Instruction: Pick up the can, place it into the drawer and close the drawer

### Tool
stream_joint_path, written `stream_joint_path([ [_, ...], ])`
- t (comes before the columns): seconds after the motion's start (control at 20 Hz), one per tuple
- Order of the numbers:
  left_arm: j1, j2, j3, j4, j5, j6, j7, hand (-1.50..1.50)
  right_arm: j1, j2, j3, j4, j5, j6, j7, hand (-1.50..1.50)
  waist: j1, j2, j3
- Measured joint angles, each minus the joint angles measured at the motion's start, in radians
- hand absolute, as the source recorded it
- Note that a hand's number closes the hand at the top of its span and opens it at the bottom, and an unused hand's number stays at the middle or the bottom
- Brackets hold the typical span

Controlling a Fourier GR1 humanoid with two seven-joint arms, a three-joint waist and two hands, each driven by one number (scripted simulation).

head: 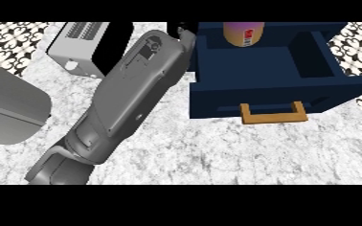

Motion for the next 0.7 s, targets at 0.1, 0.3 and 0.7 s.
stream_joint_path([
  [0.1,-0.03,0.0,-0.013,0.046,0.034,0.0,-0.017,1.5,-0.001,0.003,0.003,-0.009,0.005,0.001,0.006,-1.5,-0.003,0.001,0.0],
  [0.3,-0.078,0.0,-0.06,0.115,0.108,0.02,-0.05,1.5,-0.012,0.005,0.005,-0.008,0.009,0.002,0.014,-1.5,-0.012,0.003,0.0],
  [0.7,-0.133,0.0,-0.163,0.211,0.225,0.062,-0.087,1.5,-0.037,0.008,0.015,-0.014,0.013,-0.007,0.037,-1.5,-0.023,0.005,0.001],
])
